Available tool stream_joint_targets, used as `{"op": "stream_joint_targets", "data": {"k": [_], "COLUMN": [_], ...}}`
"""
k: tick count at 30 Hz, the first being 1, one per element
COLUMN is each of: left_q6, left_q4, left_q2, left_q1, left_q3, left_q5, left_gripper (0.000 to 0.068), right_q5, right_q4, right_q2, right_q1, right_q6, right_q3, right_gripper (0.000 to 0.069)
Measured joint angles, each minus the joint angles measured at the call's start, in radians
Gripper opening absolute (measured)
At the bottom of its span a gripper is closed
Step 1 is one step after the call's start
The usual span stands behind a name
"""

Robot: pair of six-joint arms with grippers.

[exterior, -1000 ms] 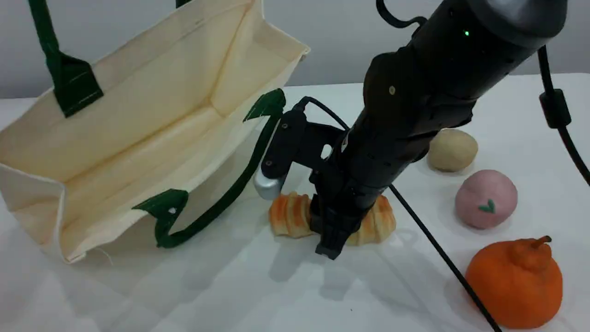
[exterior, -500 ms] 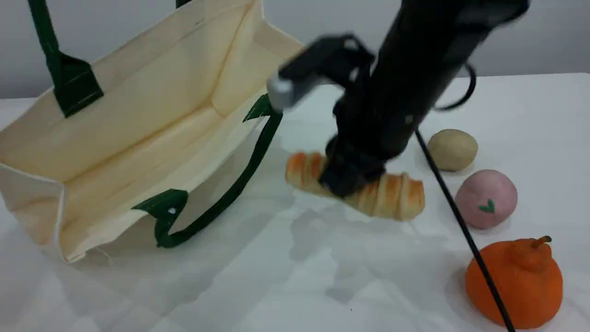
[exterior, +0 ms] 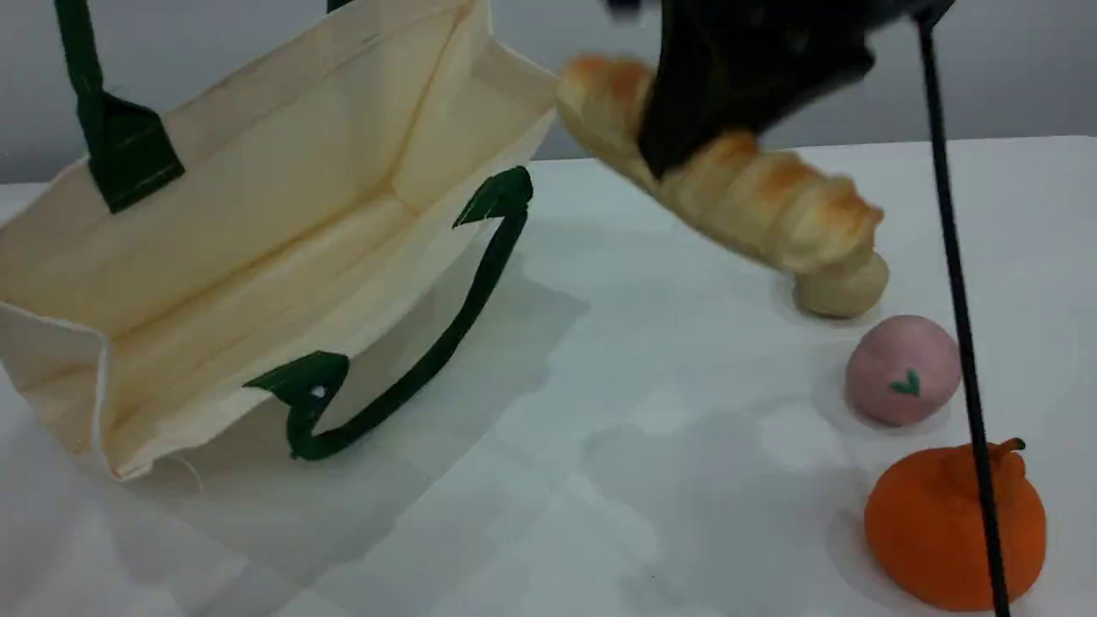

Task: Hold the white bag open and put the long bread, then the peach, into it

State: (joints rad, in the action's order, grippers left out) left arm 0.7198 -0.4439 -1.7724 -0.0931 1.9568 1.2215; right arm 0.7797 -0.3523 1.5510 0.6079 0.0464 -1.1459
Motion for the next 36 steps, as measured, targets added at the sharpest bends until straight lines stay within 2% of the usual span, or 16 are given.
{"op": "stream_joint_targets", "data": {"k": [5,12,19,25,36], "left_q6": [0.035,0.052,0.065,0.066,0.066], "left_q4": [-0.062,-0.113,-0.101,-0.097,-0.080], "left_q2": [0.000,0.000,0.000,0.000,0.000], "left_q1": [0.000,-0.003,-0.058,-0.061,-0.061], "left_q3": [0.000,0.000,0.000,0.000,0.000], "left_q5": [0.000,0.000,-0.001,0.000,0.000], "left_gripper": [0.0098,0.0098,0.0098,0.0098,0.0097], "right_q5": [0.031,0.025,-0.008,-0.071,-0.178], "right_q4": [-0.204,-0.552,-0.811,-0.927,-1.017], "right_q2": [-0.079,-0.061,0.019,0.103,0.263], "right_q1": [0.000,0.000,0.000,0.000,0.000], "right_q6": [0.047,0.185,0.290,0.368,0.450], "right_q3": [-0.001,-0.001,-0.001,-0.001,-0.001], "right_gripper": [0.0102,0.0098,0.0098,0.0096,0.0096]}}
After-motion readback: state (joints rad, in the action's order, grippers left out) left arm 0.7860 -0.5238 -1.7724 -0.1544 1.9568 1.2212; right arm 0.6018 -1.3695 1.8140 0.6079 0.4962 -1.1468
